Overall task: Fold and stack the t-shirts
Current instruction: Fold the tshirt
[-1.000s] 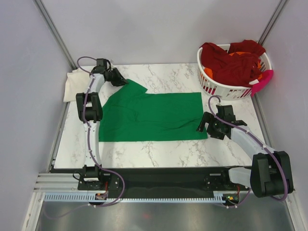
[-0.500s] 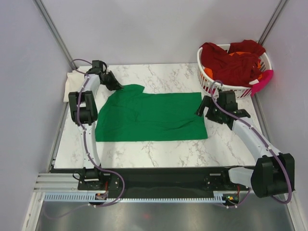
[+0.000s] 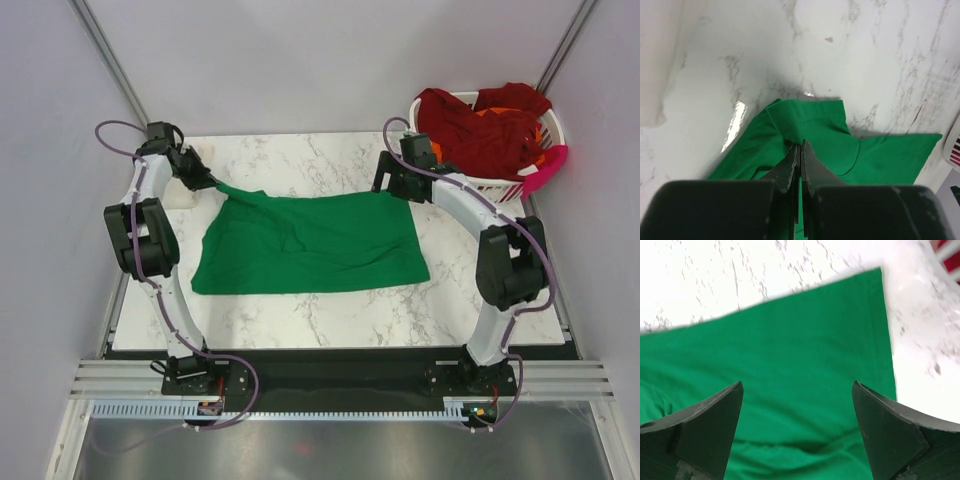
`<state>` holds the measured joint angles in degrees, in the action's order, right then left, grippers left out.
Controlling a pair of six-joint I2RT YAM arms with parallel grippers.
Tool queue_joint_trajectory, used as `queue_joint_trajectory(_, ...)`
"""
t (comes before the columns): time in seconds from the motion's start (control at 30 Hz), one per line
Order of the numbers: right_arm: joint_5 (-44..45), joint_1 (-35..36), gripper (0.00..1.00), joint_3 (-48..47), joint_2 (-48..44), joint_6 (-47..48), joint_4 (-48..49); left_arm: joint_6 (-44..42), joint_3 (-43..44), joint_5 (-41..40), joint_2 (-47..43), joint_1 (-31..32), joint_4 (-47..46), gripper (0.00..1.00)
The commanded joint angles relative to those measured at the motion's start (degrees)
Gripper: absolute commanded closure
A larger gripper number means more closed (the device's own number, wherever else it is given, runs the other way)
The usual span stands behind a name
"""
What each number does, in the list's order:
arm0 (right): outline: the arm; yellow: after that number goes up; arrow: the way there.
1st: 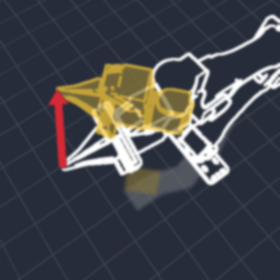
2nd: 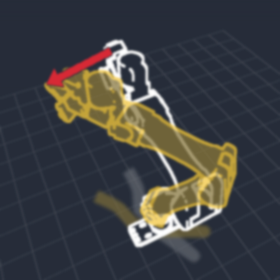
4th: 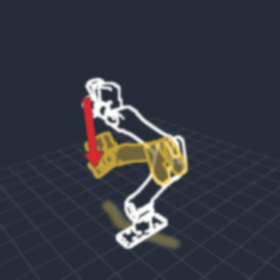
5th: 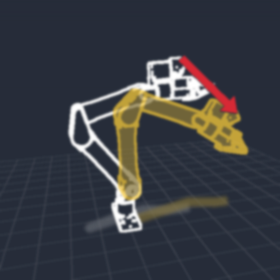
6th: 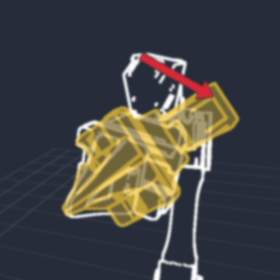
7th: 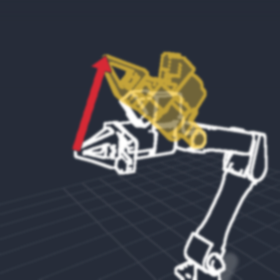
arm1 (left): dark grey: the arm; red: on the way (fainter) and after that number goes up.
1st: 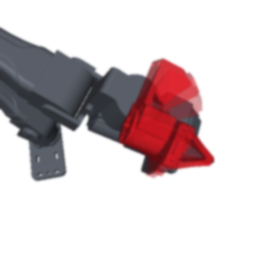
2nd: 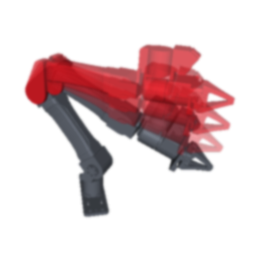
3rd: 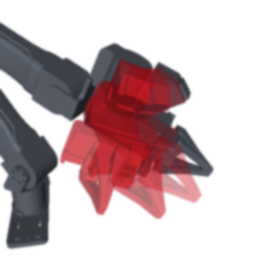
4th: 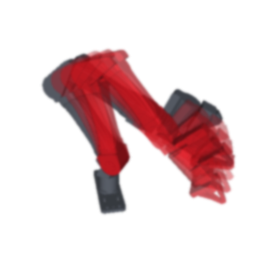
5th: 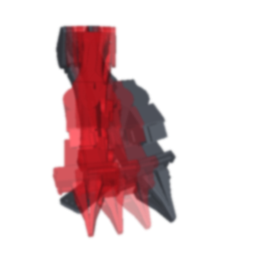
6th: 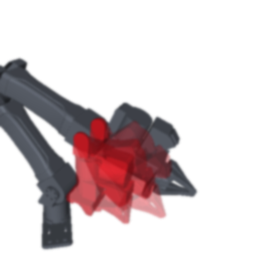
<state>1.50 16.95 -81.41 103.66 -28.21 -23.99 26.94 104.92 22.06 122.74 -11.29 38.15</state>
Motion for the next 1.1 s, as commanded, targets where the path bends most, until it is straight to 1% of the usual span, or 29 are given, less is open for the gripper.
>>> queue_joint_trajectory(0.0, 3.51, 0.98, 0.02, -8.14, 4.7, 0.96, -1.58, -4.43, -1.65, -3.51, -4.52, -1.8, 4.2, 0.98)
queue_joint_trajectory(0.07, 4.04, 0.98, 0.02, -12.18, 9.09, 1.22, -1.76, -4.96, -2.35, -4.92, -5.31, -2.24, 4.74, 0.98)
queue_joint_trajectory(0.17, 4.83, 1.07, 0.02, -18.42, 14.98, 2.1, -2.73, -5.58, -2.36, -3.09, -4.7, -2.6, 4.83, 0.98)
queue_joint_trajectory(0.23, 7.19, 1.24, 0.02, -23.68, 19.01, 3.24, -5.97, -5.32, -1.92, -1.76, -3.74, -2.6, 5.0, 0.98)
queue_joint_trajectory(0.27, 9.55, 1.42, 0.02, -24.84, 20.0, 3.51, -6.68, -5.06, -1.83, -3.07, -3.73, -2.6, 5.18, 0.98)
queue_joint_trajectory(0.3, 10.53, 1.33, 0.02, -25.64, 21.31, 3.68, -7.12, -4.88, -1.83, -7.0, -4.17, -2.6, 5.27, 0.98)
queue_joint_trajectory(0.33, 10.98, 1.42, 0.02, -26.95, 22.02, 4.03, -7.21, -4.7, -1.83, -8.34, -4.43, -2.86, 5.61, 0.98)
queue_joint_trajectory(0.53, 10.63, 1.42, 0.06, -34.24, 28.87, 4.3, -8.35, -3.65, -2.53, -9.67, -5.67, -4.79, 6.23, 0.98)
queue_joint_trajectory(0.67, 13.62, 1.33, 0.09, -38.03, 32.48, 4.74, -10.55, -3.03, -3.41, -11.6, -5.84, -5.85, 7.02, 0.98)
queue_joint_trajectory(0.73, 13.8, 1.33, 0.09, -38.82, 33.54, 4.74, -10.38, -2.86, -3.67, -11.69, -5.93, -6.46, 7.02, 0.98)
queue_joint_trajectory(0.83, 12.83, 1.33, 0.13, -41.28, 35.47, 5.0, -10.29, -2.86, -3.85, -11.26, -5.84, -6.46, 7.11, 0.98)
queue_joint_trajectory(1.07, 10.02, 1.42, 0.13, -46.65, 40.3, 3.95, -9.68, -2.86, -4.29, -8.79, -5.14, -6.46, 7.02, 0.98)
